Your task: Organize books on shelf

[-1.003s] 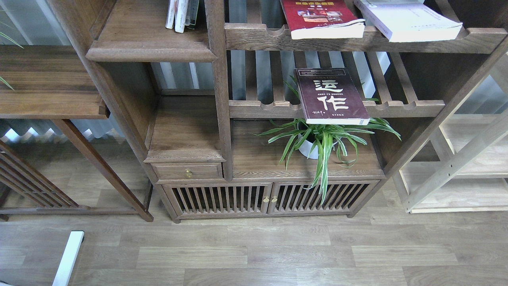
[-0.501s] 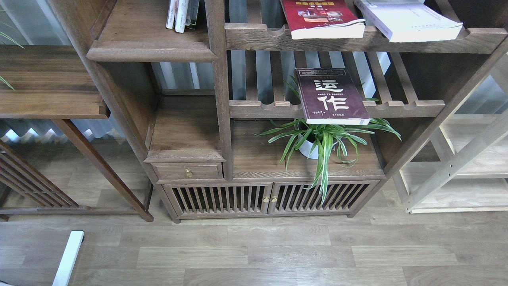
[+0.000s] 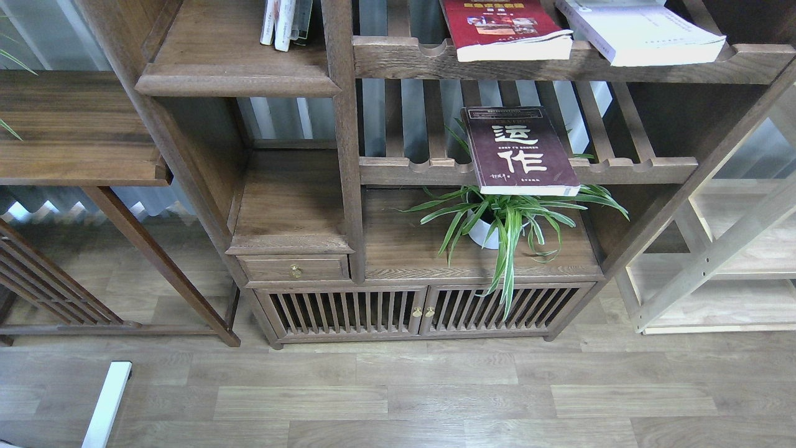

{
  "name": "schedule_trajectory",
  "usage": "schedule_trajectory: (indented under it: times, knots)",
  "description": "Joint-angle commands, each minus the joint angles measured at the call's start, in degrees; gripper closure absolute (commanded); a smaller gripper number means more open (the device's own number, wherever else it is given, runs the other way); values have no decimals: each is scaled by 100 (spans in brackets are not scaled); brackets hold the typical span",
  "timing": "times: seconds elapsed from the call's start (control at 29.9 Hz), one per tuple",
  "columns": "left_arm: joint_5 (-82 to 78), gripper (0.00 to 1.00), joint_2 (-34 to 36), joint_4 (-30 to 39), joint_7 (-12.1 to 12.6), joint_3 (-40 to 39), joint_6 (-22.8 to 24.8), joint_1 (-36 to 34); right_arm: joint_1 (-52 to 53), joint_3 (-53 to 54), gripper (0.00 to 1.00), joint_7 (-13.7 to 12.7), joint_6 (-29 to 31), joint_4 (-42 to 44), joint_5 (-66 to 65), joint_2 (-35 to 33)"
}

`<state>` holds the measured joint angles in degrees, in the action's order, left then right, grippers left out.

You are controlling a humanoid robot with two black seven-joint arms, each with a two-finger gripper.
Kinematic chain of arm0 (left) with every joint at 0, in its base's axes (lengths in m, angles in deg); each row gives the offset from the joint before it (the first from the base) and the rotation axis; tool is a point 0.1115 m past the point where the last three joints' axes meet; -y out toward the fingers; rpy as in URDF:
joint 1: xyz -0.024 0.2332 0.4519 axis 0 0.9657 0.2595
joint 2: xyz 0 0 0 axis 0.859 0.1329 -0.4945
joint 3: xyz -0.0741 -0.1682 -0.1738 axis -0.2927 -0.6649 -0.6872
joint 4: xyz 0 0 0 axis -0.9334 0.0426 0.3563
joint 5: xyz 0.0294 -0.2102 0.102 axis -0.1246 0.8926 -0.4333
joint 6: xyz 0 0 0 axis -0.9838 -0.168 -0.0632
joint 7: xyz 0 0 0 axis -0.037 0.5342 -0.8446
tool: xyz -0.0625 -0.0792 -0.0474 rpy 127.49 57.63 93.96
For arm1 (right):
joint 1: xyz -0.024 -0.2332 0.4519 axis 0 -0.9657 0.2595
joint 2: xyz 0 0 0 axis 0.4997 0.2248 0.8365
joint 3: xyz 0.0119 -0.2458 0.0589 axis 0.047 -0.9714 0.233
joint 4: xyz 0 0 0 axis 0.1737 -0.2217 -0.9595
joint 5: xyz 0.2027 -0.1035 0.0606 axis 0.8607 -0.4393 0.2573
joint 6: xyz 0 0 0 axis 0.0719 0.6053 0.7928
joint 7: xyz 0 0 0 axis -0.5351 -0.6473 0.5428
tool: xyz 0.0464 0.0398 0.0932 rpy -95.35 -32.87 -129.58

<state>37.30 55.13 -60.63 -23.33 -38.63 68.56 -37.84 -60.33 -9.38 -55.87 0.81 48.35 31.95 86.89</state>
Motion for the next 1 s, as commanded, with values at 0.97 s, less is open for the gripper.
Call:
schedule_trajectory:
  times: [0.97]
  knots:
    - [249,0,0,1210,552,-2059,368,-2293,848,2350,0,-26,2255,-1959,-494,0]
